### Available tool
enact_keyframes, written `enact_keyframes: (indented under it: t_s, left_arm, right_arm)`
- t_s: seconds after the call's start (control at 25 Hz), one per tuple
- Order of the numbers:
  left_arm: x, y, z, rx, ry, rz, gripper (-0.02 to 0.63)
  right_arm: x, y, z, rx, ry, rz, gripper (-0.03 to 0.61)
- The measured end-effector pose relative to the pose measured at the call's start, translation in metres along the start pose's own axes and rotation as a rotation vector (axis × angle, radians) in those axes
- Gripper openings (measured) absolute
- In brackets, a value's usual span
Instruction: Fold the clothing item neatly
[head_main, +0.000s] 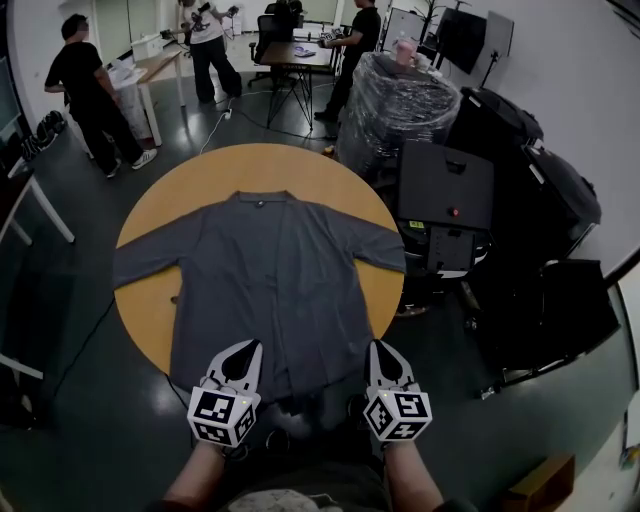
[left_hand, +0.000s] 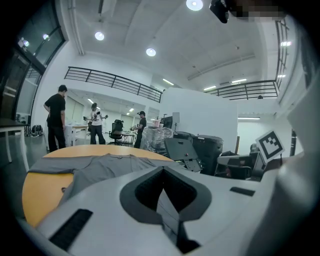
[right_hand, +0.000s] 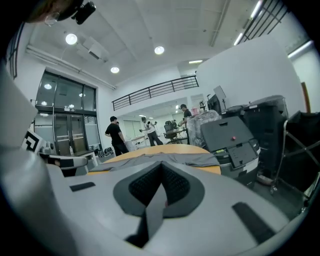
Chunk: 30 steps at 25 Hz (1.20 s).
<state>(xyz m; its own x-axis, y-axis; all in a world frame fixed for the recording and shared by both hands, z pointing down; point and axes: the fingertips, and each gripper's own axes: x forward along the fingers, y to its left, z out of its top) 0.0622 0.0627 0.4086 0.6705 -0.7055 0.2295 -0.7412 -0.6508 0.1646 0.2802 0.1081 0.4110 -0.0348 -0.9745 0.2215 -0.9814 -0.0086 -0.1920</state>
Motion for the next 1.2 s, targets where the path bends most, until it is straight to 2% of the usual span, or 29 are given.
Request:
enact_keyframes:
  t_s: [0.24,0.64,0.8,1.0,1.2]
  left_arm:
    - [0.056,-0.025,0.006,-0.008,0.009,0.061,0.008]
    - [0.181,-0.108,0.032,0.026,0.032,0.057,0.008]
    - [0.224,-0.136,0.03,0.026,0.049,0.058,0.008]
    - [0.254,-0.158,0.011,-0.001,0.1,0.11,0.008]
    - [0.285,-0.166,-0.013,-0.019,0.141,0.145,0.008]
  right_arm:
    - [0.037,-0.065,0.019,0.015,-0.001,0.032,-0.012]
    - [0.08,-0.218,0.058,0.042,0.008,0.008,-0.012]
    - [0.096,-0.27,0.052,0.041,0.056,0.013,-0.012]
    - [0.124,-0.306,0.034,0.027,0.118,0.064,-0.012]
    - [0.145,-0.34,0.004,0.046,0.166,0.032,-0.012]
